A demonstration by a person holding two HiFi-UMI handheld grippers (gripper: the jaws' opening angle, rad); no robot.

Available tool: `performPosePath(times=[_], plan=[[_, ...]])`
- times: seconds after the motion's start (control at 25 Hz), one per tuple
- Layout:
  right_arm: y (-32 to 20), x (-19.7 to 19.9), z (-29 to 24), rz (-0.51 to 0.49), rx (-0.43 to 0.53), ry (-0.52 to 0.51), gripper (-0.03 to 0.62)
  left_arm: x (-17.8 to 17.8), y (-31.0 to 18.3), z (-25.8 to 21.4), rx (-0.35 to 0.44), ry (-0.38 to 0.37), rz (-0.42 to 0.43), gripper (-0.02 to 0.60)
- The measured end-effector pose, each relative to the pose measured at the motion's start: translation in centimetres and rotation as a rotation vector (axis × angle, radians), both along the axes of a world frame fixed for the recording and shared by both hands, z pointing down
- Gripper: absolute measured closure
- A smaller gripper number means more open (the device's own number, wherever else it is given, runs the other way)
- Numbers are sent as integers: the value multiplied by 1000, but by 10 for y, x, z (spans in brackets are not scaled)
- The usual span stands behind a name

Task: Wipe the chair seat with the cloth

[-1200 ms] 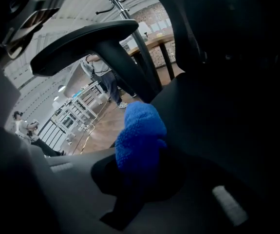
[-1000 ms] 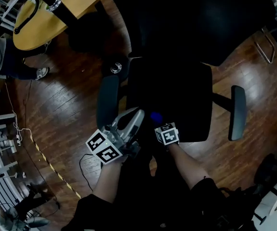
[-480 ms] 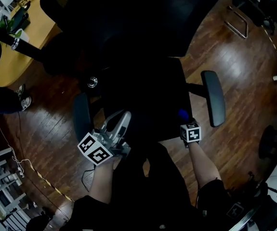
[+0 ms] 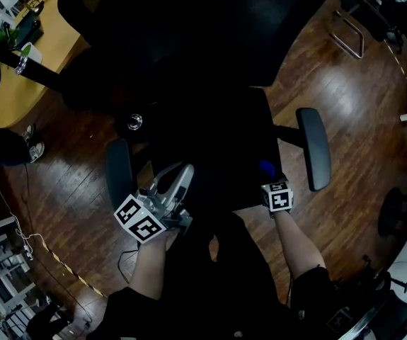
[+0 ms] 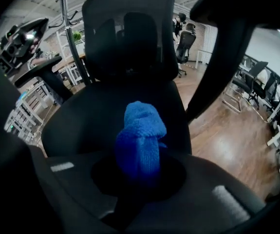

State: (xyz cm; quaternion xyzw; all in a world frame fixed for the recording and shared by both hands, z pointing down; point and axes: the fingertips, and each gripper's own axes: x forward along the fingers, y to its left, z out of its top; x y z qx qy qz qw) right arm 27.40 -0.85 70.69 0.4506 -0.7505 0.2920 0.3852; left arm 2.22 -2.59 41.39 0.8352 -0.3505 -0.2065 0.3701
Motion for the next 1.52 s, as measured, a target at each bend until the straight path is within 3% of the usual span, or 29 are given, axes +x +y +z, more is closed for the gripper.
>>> performPosePath(times=[0.2, 0.48, 0.68, 0.88, 1.04, 1.16, 1.32, 1.52], plan=[[-71, -75, -25, -66, 89, -108, 557, -15, -5, 0, 0, 13, -37, 589], [-167, -247, -40, -327, 98, -237, 557, -39, -13, -1, -24, 55, -107, 589], [-191, -348, -30, -474, 74, -256, 557, -69, -23, 1, -33, 94, -183, 589], [-188, -402, -2, -569, 49, -232, 557, -86, -31, 8, -33, 95, -234, 589], [-178, -409, 3, -579, 77, -264, 556, -96, -23, 8, -31, 91, -246, 589], [-185, -395, 7, -520, 81, -239, 556, -97, -21, 8, -29, 91, -231, 589], [-211, -332, 24, -413, 79, -132, 556, -84, -26, 11, -38, 90, -189, 589], [-249, -218, 34, -230, 87, -49, 556, -66, -41, 16, -52, 83, -136, 589]])
